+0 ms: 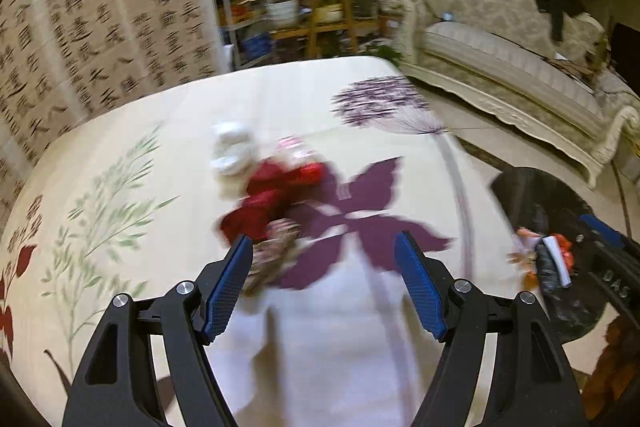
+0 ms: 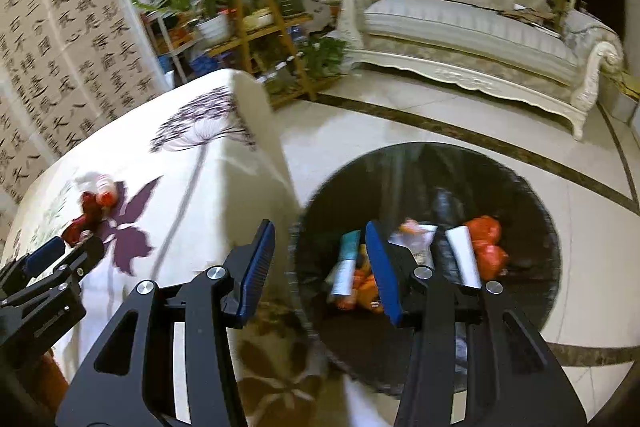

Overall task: Collect trash
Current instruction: 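Move both tools back to the table and grasp the checkered ribbon with the left tool, then grasp the red ribbon with the right tool while the left tool holds the checkered ribbon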

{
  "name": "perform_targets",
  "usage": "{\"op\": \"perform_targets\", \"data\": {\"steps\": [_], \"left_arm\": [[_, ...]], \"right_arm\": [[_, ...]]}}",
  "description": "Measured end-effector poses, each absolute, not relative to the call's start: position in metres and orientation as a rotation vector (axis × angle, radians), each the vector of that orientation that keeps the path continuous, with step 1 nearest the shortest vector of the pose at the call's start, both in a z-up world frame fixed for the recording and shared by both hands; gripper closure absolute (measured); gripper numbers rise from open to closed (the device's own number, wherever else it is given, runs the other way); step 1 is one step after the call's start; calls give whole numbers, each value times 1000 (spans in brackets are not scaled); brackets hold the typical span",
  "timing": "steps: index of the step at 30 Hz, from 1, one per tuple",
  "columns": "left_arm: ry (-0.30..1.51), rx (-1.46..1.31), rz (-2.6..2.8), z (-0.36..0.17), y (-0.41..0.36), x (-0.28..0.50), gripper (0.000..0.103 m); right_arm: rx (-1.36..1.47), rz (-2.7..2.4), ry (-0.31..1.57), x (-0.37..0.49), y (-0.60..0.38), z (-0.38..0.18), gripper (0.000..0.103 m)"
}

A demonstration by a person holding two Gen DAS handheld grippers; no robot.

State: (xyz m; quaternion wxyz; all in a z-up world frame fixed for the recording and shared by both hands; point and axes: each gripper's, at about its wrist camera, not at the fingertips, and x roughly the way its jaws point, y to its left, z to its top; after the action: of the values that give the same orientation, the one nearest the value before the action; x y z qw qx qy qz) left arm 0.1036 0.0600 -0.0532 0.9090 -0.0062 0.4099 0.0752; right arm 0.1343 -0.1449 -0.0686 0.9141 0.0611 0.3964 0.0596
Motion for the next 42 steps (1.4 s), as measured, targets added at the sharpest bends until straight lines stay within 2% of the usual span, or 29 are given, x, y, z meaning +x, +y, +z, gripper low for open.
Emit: {"op": "perform_targets", "data": {"steps": [4,7,9,13,15,17,31,42], "left_arm": [[879,-43,191,-61,86,102,32],[896,-60,182,-64,93,104,41],[905,-70,164,-66,96,106,51],[910,-69,137,-68,93,108,63],[903,-63,126,-68,92,107,76],[900,-56,113,-68,90,106,84],[869,-78,67,-54,95,77,84],[836,-99,200,-48,154,64,84]], "right_arm": [[101,165,821,135,-123,-68,57],[88,185,826,134,-111,-67,57],[81,193,825,134,-107,-65,57],[72,198,825,136,-102,-65,57],[69,200,827,135,-101,-65,57],[65,201,830,135,-100,-66,57],[43,221,826,131,-83,-63,57],[0,305,825,126,-34,-56,57]]}}
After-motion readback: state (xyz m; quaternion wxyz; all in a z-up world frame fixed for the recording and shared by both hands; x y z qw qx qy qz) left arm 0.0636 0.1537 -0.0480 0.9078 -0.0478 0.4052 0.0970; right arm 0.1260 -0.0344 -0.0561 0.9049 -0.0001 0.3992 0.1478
